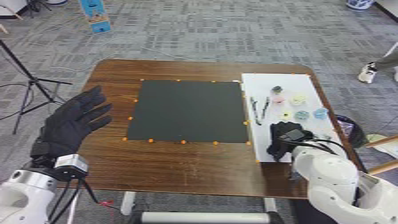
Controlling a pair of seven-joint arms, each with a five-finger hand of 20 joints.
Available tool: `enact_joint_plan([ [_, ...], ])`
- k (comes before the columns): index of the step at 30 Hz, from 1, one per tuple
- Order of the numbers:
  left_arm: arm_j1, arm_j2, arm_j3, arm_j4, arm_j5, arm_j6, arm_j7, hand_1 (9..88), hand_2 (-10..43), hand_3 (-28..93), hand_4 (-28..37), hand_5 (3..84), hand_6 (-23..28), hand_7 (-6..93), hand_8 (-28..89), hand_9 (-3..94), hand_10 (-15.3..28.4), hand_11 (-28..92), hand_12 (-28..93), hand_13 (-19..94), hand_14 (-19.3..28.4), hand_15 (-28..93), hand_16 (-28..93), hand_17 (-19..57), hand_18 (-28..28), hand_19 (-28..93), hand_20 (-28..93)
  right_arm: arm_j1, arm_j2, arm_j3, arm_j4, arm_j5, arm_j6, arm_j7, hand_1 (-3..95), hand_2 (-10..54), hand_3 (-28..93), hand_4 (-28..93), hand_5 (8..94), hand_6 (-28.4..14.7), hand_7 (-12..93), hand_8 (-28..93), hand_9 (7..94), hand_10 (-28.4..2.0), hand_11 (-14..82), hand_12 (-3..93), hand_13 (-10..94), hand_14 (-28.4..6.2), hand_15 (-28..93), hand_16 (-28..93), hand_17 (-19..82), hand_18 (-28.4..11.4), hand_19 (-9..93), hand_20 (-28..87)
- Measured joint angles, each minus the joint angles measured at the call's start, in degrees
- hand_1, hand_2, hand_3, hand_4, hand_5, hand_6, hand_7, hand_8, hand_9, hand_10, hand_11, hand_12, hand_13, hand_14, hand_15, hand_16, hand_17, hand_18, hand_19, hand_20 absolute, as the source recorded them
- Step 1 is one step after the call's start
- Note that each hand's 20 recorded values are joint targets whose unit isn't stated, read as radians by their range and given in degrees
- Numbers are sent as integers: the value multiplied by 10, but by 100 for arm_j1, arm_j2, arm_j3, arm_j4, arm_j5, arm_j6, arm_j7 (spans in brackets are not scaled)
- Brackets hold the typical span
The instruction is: Arrange flowers
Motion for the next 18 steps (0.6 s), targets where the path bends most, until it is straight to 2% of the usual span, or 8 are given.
enact_joint_plan([
  [5,-5,0,0,0,-2,0,-7,250,-68,702,-282,287,24,191,-98,261,111,184,163,223,139,252,18,-97,217,436,80,226,-20,-299,-11,-97,-13,-20,474,-95,774,-281,781,16,442,158,845,-72,642,457,799,-76,863,482,495,-224,932,694],
  [11,-7,0,3,2,-3,1,-8,250,-67,700,-282,287,24,191,-98,262,111,184,163,224,140,253,18,-97,217,436,80,176,-44,-293,70,-117,122,-251,416,-95,838,-152,732,-2,501,268,834,-71,669,472,801,-72,872,490,502,-223,932,702],
  [13,-5,0,0,2,-3,1,-9,251,-67,701,-282,287,24,192,-98,262,110,183,163,224,140,254,18,-97,217,436,80,74,-33,-277,121,-117,449,-333,408,-95,839,-129,724,-6,519,279,833,-69,679,473,803,-72,877,487,505,-221,932,706],
  [18,0,-17,-6,1,-3,1,-9,250,-68,702,-282,287,24,191,-98,262,110,184,163,224,139,255,18,-97,217,436,80,-213,-6,-319,292,-104,1700,-548,398,-95,841,-101,713,-10,545,290,835,-68,695,476,810,-71,881,483,515,-221,932,713],
])
